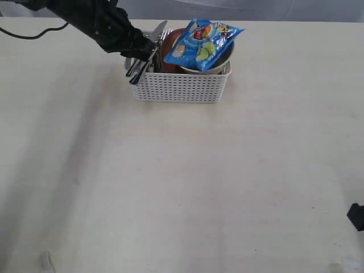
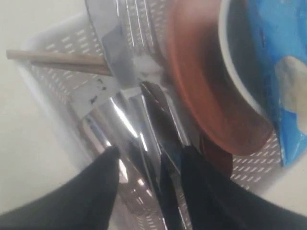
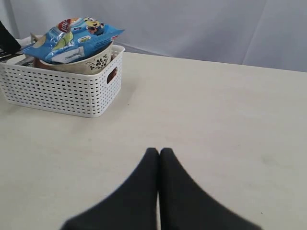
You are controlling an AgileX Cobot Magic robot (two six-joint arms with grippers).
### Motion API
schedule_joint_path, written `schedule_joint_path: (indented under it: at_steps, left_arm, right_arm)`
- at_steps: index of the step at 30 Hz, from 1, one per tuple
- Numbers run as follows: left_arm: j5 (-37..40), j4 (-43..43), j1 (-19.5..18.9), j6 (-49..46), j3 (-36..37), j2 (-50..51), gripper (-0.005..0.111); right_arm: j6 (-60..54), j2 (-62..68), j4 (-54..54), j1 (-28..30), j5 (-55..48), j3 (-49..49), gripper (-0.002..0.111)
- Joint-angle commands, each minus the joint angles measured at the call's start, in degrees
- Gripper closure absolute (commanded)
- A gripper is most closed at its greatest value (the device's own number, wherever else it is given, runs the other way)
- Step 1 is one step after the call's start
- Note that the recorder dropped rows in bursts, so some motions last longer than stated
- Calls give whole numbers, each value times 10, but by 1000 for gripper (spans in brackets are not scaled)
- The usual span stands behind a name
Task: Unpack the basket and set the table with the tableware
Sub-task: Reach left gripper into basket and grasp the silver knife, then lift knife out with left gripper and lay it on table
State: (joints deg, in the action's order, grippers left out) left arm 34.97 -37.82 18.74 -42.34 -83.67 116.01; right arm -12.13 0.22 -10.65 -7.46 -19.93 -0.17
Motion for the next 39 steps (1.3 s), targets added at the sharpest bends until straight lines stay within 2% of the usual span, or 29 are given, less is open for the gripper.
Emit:
schedule_joint_path:
  at_steps: [1,10,22,28,35,37,39]
  left_arm:
    - [-1,-1,8,-6,-5,0,61]
    - [-16,1,8,-8,-5,1,106]
    - [-19,1,8,-18,-5,-7,107]
    - [-51,1,8,-22,-5,-57,107]
    - [-45,2,8,-28,-5,-94,107]
    - [-31,6,8,-10,-5,-104,107]
    - [-16,44,8,40,-2,-120,107]
  right_arm:
    - [0,-2,5,-2,2,2,109]
    - [0,-2,5,-2,2,2,109]
    - [0,-2,5,-2,2,2,109]
    - [0,-2,5,-2,2,2,109]
    - [0,-2,5,-2,2,2,109]
    - [0,-2,5,-2,2,2,109]
    - [0,-2,5,-2,2,2,109]
